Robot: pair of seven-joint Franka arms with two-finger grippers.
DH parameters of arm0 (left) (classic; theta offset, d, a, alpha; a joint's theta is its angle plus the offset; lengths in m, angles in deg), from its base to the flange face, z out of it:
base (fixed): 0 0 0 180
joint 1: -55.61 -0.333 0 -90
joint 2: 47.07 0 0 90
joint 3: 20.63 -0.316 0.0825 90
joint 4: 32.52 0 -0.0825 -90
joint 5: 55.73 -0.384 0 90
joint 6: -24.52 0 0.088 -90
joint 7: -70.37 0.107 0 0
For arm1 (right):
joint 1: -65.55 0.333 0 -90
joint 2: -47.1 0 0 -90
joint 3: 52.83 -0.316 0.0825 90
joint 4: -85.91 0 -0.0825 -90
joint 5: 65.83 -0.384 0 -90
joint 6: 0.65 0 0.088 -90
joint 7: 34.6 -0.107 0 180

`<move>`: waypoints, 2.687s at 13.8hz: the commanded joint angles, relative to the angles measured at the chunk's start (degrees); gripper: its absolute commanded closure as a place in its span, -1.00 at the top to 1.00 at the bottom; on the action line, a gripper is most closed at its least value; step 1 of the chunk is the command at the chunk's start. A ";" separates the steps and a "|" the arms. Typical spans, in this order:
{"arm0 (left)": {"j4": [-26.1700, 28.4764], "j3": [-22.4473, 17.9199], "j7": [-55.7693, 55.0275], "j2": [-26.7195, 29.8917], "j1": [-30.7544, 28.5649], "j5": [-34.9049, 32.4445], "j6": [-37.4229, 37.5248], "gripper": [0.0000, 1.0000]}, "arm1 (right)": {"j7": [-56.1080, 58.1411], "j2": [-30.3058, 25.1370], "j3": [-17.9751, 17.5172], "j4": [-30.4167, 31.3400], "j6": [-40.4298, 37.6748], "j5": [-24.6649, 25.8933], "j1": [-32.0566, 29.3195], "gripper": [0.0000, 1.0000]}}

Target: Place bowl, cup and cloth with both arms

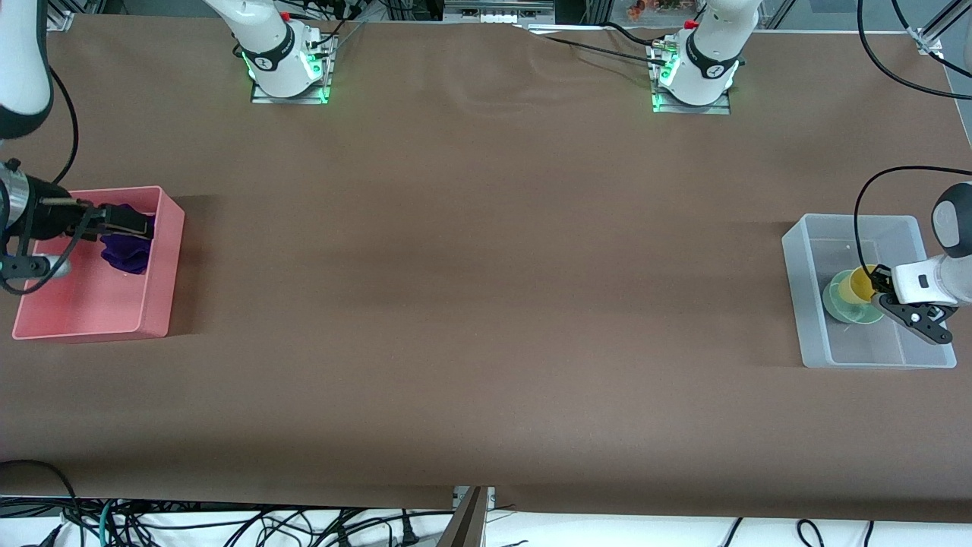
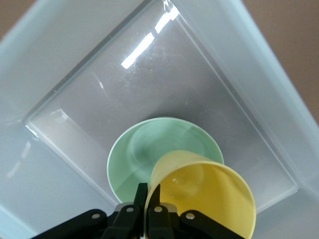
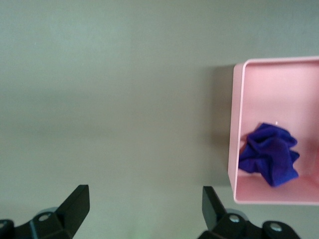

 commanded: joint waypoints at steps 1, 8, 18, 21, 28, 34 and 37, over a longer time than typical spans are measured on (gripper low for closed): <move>-0.16 0.80 1.10 -0.12 -0.77 -0.79 -0.66 0.29 | -0.65 -0.21 0.22 -3.38 -4.57 0.34 -0.93 1.00; -1.21 6.76 0.23 8.56 -0.33 2.36 10.13 1.00 | -0.22 -5.65 -0.57 -2.78 -4.75 3.07 0.30 1.00; -15.37 20.75 -18.68 18.40 0.89 9.14 37.58 1.00 | 0.05 -7.06 -2.76 -0.94 -3.52 8.17 0.39 1.00; -14.93 11.56 -19.29 24.13 10.70 12.73 37.40 1.00 | 1.28 -7.59 -2.76 -0.24 -3.96 8.08 0.39 1.00; 5.95 -15.88 -36.26 39.84 33.57 29.35 22.83 1.00 | 0.93 -8.38 -1.71 0.91 -4.58 7.82 1.79 1.00; 6.17 -19.15 -38.10 40.23 39.48 23.39 23.50 1.00 | 1.10 -7.68 -1.27 0.21 -4.75 7.73 1.89 1.00; 1.97 -18.98 -38.19 37.08 39.31 23.99 27.19 1.00 | 0.93 -7.15 -1.27 0.21 -4.58 7.64 1.71 1.00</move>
